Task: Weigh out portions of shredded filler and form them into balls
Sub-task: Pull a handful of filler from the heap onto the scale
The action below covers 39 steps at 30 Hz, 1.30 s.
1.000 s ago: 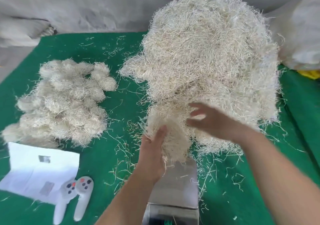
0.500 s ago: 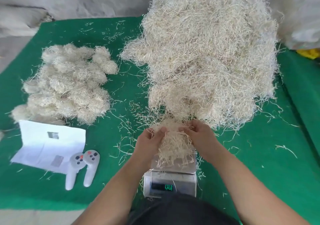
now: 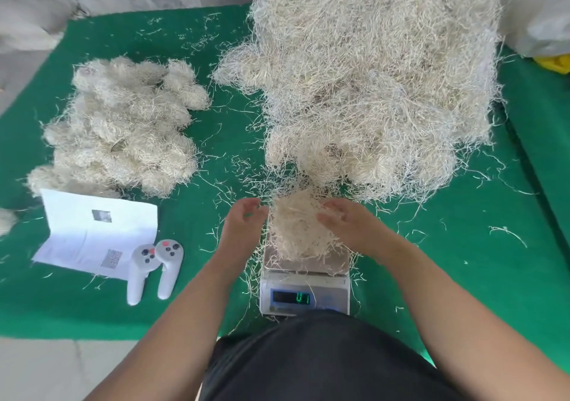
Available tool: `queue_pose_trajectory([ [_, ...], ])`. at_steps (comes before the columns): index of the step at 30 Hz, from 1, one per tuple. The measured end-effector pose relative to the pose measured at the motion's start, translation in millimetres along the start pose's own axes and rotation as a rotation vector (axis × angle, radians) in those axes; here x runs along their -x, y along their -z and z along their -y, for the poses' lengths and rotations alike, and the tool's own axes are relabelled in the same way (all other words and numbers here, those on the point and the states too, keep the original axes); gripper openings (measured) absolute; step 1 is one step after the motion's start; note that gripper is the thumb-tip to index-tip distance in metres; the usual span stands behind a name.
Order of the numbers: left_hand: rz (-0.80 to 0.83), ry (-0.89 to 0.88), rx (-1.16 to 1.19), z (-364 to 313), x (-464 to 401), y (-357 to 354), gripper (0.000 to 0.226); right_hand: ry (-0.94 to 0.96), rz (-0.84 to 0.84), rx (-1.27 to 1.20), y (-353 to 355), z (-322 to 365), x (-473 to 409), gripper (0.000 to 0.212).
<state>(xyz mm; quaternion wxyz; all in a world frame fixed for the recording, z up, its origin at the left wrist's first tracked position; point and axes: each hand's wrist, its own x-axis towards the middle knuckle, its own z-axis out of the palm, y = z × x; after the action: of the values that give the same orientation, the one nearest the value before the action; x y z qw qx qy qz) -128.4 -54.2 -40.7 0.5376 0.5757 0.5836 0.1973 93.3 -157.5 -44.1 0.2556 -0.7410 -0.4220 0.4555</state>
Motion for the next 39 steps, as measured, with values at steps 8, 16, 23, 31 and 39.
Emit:
queue_pose_trajectory([
  [8,0.038,-0.276,-0.359,-14.6,18.5,-12.2,0.043,0.123,-0.375,0.063,16.6,12.0,11.2,0.044],
  [16,0.115,-0.494,-0.629,-15.1,30.5,-15.7,0.045,0.261,-0.175,0.261,-14.5,13.7,23.1,0.068],
  [23,0.101,-0.499,-0.602,-15.0,37.1,-16.0,0.040,0.258,-0.156,0.269,-19.7,17.7,28.6,0.071],
  [31,0.099,-0.472,-0.496,-9.2,35.9,-19.9,0.037,0.215,-0.167,0.264,-22.2,13.2,27.1,0.071],
  [39,0.158,-0.140,-0.336,-5.7,27.8,-36.8,0.063,0.154,-0.082,0.302,-33.0,0.1,12.1,0.102],
])
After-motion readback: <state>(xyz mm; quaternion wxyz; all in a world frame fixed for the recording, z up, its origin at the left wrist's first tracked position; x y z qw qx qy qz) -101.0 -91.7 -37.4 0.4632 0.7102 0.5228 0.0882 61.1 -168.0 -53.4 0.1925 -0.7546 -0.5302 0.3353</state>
